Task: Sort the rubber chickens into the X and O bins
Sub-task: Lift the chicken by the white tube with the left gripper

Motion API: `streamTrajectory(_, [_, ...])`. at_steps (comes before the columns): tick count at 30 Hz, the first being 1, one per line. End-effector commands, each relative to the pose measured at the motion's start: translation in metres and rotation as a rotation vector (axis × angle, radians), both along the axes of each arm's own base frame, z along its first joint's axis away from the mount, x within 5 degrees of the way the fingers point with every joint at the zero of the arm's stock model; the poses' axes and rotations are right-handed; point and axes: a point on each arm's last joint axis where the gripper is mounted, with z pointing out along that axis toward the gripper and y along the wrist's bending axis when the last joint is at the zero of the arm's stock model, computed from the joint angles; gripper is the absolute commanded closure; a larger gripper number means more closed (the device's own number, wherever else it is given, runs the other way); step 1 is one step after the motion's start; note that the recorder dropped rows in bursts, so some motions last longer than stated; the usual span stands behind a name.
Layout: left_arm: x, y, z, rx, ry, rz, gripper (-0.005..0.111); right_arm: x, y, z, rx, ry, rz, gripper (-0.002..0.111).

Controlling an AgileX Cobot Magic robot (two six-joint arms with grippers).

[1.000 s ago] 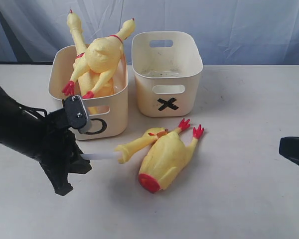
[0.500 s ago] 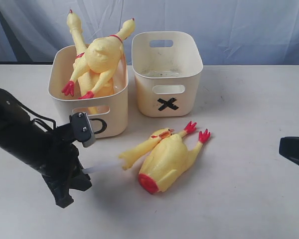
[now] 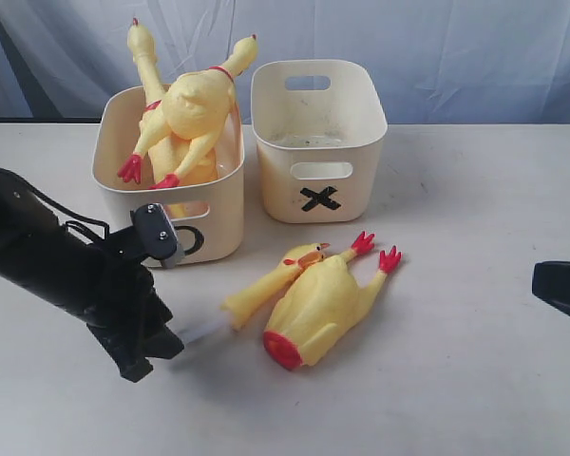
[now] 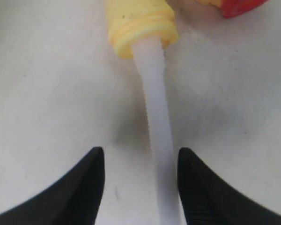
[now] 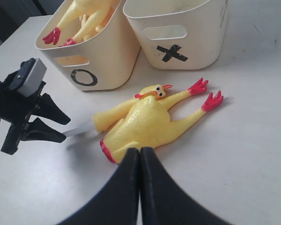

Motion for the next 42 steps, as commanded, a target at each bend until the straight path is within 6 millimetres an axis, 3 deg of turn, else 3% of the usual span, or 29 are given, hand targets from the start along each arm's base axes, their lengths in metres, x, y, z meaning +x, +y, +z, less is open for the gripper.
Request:
streamTrajectory(1, [0.002, -0.015, 0.003, 0.001, -0.057, -0.007, 0.055, 0.001, 0.0, 0.002, 0.002, -0.01, 0.001, 0.109])
streamTrajectory(4, [0.002, -0.031, 0.007, 0.012, -0.128, -0.041, 0.055, 0.001, 0.0, 0.002, 0.002, -0.008, 0.003, 0.109])
streamTrajectory(8, [0.006, -0.037, 0.011, 0.002, -0.154, -0.038, 0.055, 0.001, 0.0, 0.002, 0.002, -0.008, 0.003, 0.109])
streamTrajectory(16, [0.007, -0.057, -0.008, 0.005, -0.105, -0.059, 0.056, 0.001, 0.0, 0.002, 0.002, -0.008, 0.003, 0.109])
streamTrajectory(19, [0.01, -0.059, -0.009, 0.001, -0.111, -0.044, 0.073, 0.001, 0.0, 0.002, 0.002, -0.008, 0.003, 0.109])
streamTrajectory(23, [0.01, -0.059, -0.009, 0.005, -0.112, -0.048, 0.107, 0.001, 0.0, 0.002, 0.002, -0.008, 0.003, 0.109])
streamTrajectory(28, [0.007, -0.06, -0.006, -0.011, -0.088, -0.054, 0.107, 0.001, 0.0, 0.002, 0.002, -0.007, 0.004, 0.109])
streamTrajectory(42, [-0.004, -0.048, 0.05, -0.011, -0.125, 0.054, 0.107, 0.001, 0.0, 0.003, 0.001, -0.013, -0.002, 0.109])
